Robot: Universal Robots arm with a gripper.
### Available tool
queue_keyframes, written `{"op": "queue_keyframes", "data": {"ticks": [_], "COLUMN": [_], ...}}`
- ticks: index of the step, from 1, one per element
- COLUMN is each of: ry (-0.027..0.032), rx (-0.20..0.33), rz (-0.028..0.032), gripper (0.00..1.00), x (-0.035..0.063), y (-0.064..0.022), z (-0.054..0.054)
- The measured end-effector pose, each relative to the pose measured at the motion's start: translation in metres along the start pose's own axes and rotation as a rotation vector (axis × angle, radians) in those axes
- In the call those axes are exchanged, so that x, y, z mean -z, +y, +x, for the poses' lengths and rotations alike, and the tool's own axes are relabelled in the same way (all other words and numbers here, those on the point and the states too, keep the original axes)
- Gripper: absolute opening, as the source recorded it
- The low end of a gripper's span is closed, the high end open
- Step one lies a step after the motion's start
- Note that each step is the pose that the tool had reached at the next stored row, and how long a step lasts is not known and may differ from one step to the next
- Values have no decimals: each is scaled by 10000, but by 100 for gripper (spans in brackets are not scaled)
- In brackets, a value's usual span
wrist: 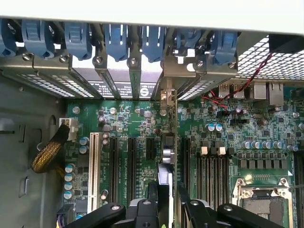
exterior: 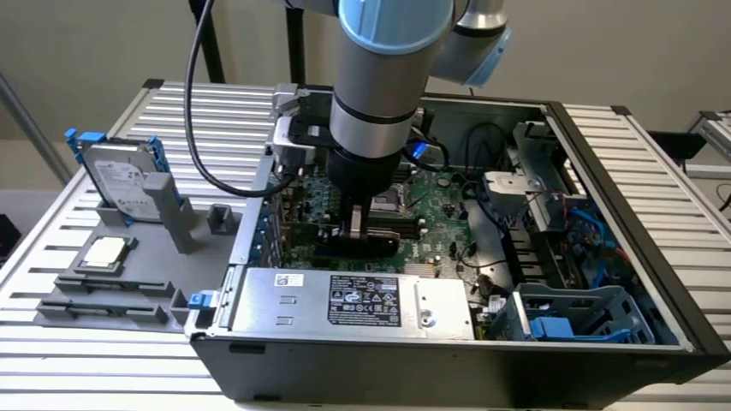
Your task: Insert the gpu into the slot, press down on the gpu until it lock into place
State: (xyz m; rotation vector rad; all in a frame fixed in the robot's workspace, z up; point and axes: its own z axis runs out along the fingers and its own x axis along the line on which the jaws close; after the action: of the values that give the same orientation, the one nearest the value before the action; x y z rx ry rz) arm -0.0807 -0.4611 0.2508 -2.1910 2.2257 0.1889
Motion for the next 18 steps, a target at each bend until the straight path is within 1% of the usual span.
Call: {"op": "queue_keyframes", "data": {"ticks": [1, 3, 4, 5, 12, 13, 14, 17, 18], "ry": [-20, -12, -2, -8, -2, -3, -4, -4, -2], "rx": [1, 0, 0, 0, 4, 6, 6, 5, 5], "rz": [2, 1, -4, -1, -4, -4, -4, -3, -5], "gripper": [27, 27, 34, 34, 34, 34, 34, 34, 32], "x": [-6, 28, 67, 104, 416, 446, 468, 473, 475], "y": [0, 2, 5, 8, 32, 34, 37, 50, 56], "z": [-2, -4, -6, -10, -40, -43, -44, -45, -45]}}
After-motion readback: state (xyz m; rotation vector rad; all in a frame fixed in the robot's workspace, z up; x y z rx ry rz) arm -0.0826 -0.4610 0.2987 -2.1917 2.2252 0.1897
